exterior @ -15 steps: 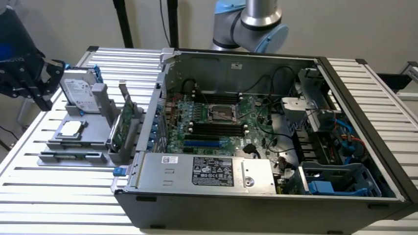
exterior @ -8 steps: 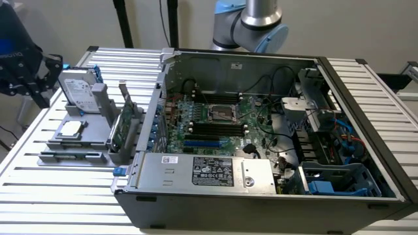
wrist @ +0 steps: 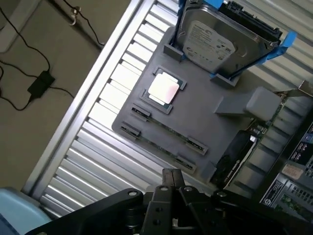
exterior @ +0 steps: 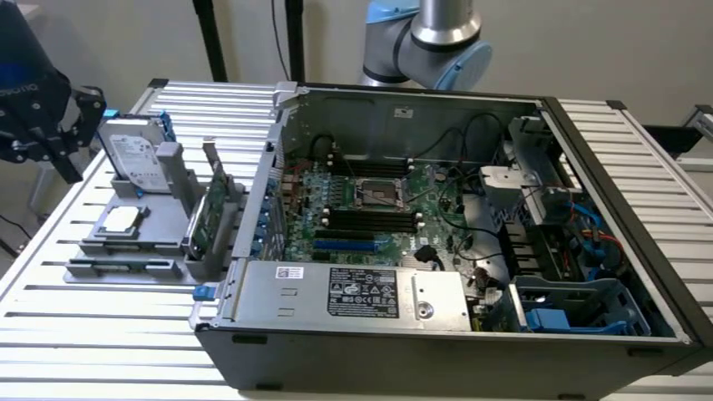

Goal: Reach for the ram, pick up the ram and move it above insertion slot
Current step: 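Reach for the ram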

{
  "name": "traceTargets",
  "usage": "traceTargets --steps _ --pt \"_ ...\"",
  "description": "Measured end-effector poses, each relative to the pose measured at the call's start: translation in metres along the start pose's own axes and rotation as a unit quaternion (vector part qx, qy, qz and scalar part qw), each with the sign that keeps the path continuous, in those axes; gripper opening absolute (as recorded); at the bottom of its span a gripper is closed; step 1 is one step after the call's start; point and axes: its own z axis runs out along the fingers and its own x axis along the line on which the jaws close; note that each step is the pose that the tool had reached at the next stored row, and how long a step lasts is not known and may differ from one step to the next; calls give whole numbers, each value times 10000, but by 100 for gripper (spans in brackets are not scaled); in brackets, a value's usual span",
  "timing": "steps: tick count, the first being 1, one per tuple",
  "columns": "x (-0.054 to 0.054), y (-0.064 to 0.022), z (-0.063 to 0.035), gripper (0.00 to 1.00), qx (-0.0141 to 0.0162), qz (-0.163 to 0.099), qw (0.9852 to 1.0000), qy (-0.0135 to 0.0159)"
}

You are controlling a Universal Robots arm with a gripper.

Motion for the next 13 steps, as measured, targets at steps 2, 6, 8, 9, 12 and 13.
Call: traceTargets --steps 2,6,8,9,12,13 --pt "0 0 0 11 3 -180 9998 5" --pt "0 0 0 11 10 -544 9985 9" --pt "0 0 0 11 15 -724 9974 9" --pt "0 0 0 11 18 -819 9966 9" --pt "-1 0 0 11 30 -1091 9940 4" --pt "0 0 -1 11 34 -1180 9930 3"
